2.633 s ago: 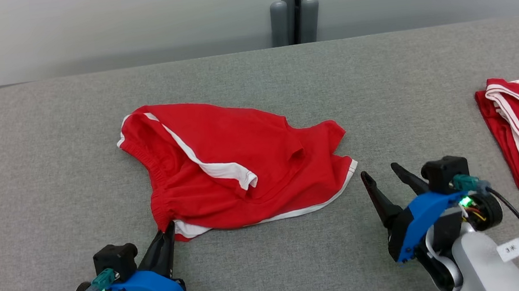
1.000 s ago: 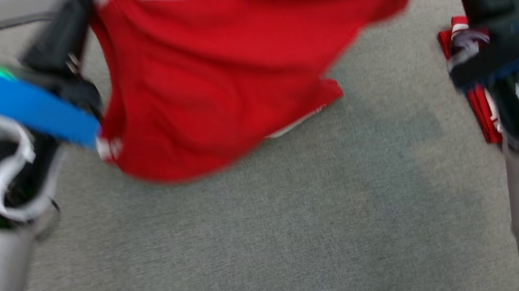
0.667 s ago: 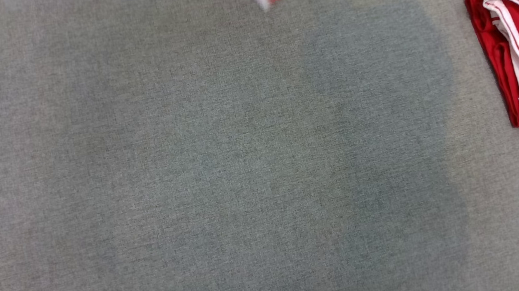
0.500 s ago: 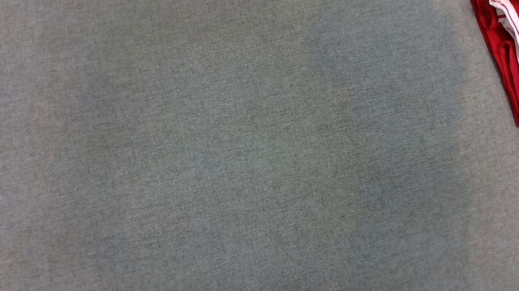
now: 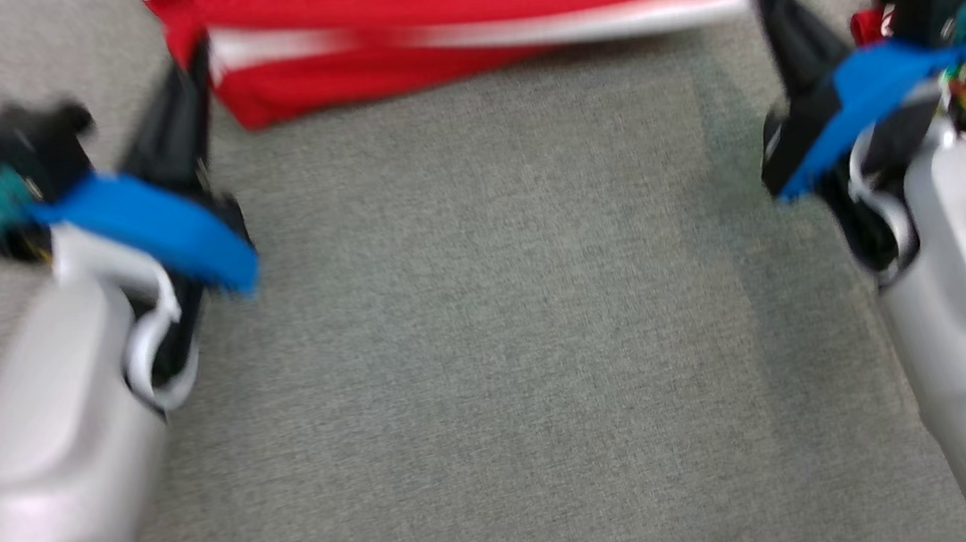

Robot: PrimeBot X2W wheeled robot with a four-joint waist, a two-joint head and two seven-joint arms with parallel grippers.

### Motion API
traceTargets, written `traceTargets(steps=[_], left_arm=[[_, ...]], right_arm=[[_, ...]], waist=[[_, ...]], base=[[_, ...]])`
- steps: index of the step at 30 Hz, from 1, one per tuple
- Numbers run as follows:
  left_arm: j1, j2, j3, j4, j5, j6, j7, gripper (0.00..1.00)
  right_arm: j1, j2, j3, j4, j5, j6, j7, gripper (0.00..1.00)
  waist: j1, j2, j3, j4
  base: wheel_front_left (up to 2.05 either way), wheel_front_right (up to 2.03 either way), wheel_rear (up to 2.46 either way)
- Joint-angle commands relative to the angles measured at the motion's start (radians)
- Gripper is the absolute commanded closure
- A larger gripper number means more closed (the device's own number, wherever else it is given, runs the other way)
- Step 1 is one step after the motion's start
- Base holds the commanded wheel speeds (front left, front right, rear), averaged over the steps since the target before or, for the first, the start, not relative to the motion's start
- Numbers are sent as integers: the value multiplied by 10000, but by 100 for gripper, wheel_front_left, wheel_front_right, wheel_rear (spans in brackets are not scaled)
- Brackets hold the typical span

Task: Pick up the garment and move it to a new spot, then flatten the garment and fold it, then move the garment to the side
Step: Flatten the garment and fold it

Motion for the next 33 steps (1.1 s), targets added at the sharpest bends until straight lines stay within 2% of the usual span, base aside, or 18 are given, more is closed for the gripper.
traceTargets(steps=[1,6,9,12,15,19,21,23,24,27,29,33], left_arm=[[736,115,-188,195,-121,-34,-75,100],[2780,460,-866,44,-369,-23,499,100],[3967,904,-1205,-568,-474,160,1202,100],[5109,1585,-1700,-1753,-512,432,2341,100],[6213,2145,-1889,-3558,-875,1104,3540,100],[7496,2982,-1933,-6319,-1340,2290,4810,100],[7971,3238,-1925,-7584,-1622,2727,5288,100],[8274,3495,-1836,-8561,-1858,3069,5604,100],[8274,3495,-1836,-8561,-1858,3069,5604,100],[8298,3430,-1511,-9362,-2088,3434,5530,100],[8125,3293,-1355,-9400,-2102,3551,5439,100],[7306,2641,-1082,-8942,-2180,3437,5168,100]], right_arm=[[696,-429,340,-140,324,-11,297,100],[2868,-1372,804,-1098,1100,-17,2051,100],[4348,-1751,566,-2236,1386,-27,3276,100],[5921,-1807,94,-3888,1933,-28,4572,100],[7690,-1724,-878,-5703,2058,-25,5926,100],[9755,-1001,-2060,-8339,1946,-17,7854,100],[10409,-668,-2586,-9550,1677,-16,8520,100],[10652,-386,-2875,-10477,1448,-13,8910,100],[10652,-386,-2875,-10477,1448,-13,8910,100],[10244,-420,-2991,-11155,1208,-10,9182,100],[9600,-602,-2732,-11122,1272,-8,9186,100],[7833,-1176,-2274,-10226,1231,-8,8809,100]], waist=[[0,0,-475,-75],[0,0,-1566,106],[0,0,-2180,221],[0,0,-2664,369],[0,0,-3036,596],[0,0,-3203,780],[0,0,-3210,881],[0,0,-3209,950],[0,0,-3209,950],[0,0,-3129,1003],[0,0,-3041,1014],[0,0,-2655,1193]], base=[[0,0,0],[0,0,0],[0,0,0],[0,0,0],[0,0,0],[0,0,0],[0,0,0],[0,0,0],[0,0,0],[0,0,0],[0,0,0],[0,0,0]])
